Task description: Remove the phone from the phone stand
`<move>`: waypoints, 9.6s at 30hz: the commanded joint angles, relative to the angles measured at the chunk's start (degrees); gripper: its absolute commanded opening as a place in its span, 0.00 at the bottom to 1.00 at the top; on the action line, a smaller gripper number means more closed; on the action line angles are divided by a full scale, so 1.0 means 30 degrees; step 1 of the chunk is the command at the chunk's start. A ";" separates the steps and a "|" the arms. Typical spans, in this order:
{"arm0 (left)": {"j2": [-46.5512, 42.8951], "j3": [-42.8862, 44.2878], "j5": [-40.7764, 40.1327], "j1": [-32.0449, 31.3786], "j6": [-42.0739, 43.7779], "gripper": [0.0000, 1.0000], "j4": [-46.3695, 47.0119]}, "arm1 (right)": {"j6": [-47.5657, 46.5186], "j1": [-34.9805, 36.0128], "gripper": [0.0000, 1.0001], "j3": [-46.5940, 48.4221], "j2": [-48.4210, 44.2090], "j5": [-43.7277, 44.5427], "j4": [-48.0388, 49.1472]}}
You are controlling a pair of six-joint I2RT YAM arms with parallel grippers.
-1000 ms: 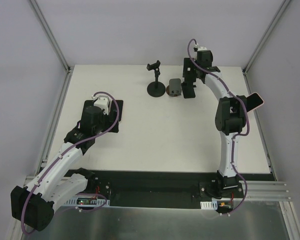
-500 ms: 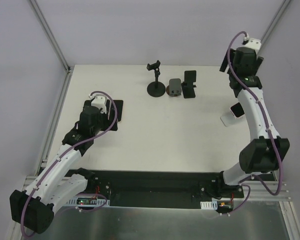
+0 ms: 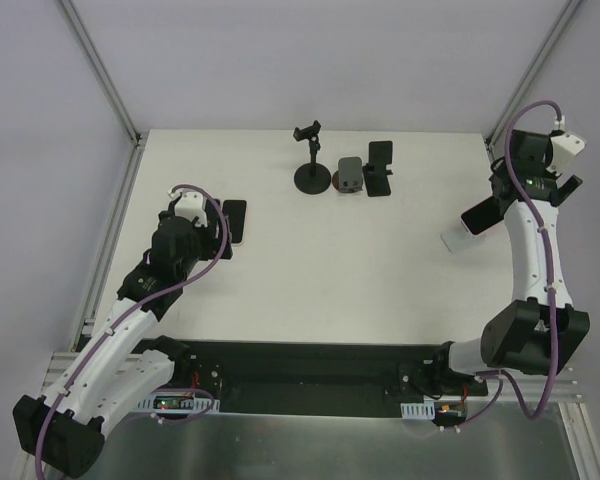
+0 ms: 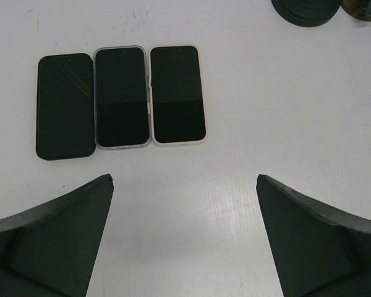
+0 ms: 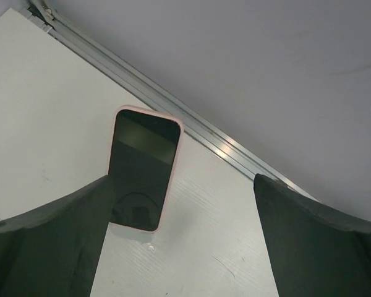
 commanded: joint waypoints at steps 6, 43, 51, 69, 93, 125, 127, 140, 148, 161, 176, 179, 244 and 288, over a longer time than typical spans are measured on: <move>-0.0710 -0.0200 -0.0237 -0.0219 0.0033 0.99 0.0539 | 0.3884 -0.0481 0.96 -0.0096 0.1380 0.0520 -0.0916; 0.0169 -0.0287 -0.0736 -0.0570 0.0942 0.99 0.0656 | 0.7812 -0.0481 0.96 0.3037 0.7505 0.1984 -0.0503; 0.0227 -0.0287 -0.0619 -0.0570 0.0971 0.99 0.0685 | 0.7988 -0.0510 0.96 0.3067 0.8207 0.2393 -0.1059; 0.0023 -0.0229 -0.0209 -0.0570 0.0824 0.99 0.0714 | 0.7638 -0.0423 0.53 0.2217 0.6541 0.1019 -0.0973; 0.1105 0.1352 0.4504 -0.0570 -0.1108 0.99 0.0890 | 0.0166 0.2770 0.11 0.2803 0.1472 -0.6302 0.0346; 1.2852 0.9583 1.3295 -0.3265 -0.8814 0.92 0.5371 | 0.4648 1.3435 0.12 0.0694 0.1090 -1.0729 0.4622; 1.3524 0.9877 1.3443 -0.3556 -0.8960 0.91 0.5402 | 0.4794 1.3494 0.13 0.0635 0.1090 -1.0906 0.4711; 1.5755 1.0963 1.4293 -0.4496 -0.8872 0.37 0.5402 | 0.5059 1.3641 0.13 0.0518 0.1060 -1.1257 0.5325; 1.5199 1.0554 1.3914 -0.4496 -0.8551 0.03 0.5402 | 0.5175 1.3670 0.35 0.0284 0.1090 -1.1550 0.5531; 1.2768 0.8708 1.1073 -0.3766 -0.6355 0.00 0.3411 | 0.3243 1.3202 0.96 -0.1385 -0.1135 -1.1465 0.5649; 1.3409 0.6303 1.1685 0.0717 -0.5858 0.00 0.2093 | 0.2567 1.1826 0.96 -0.5779 -0.4769 -1.0232 0.5033; 1.4492 0.6859 1.1861 0.1041 -0.5534 0.00 0.1946 | 0.2715 1.1708 0.96 -0.6073 -0.5062 -1.0349 0.4975; 2.2227 1.3158 0.9023 -0.2914 -0.3953 0.99 -0.2067 | 0.2480 0.9920 0.96 -0.6513 -0.4711 -1.2078 0.4857; 2.4103 1.7582 0.8053 -0.1947 -0.2603 0.99 -0.3504 | 0.2451 0.9510 0.96 -0.5400 -0.3189 -1.2166 0.4682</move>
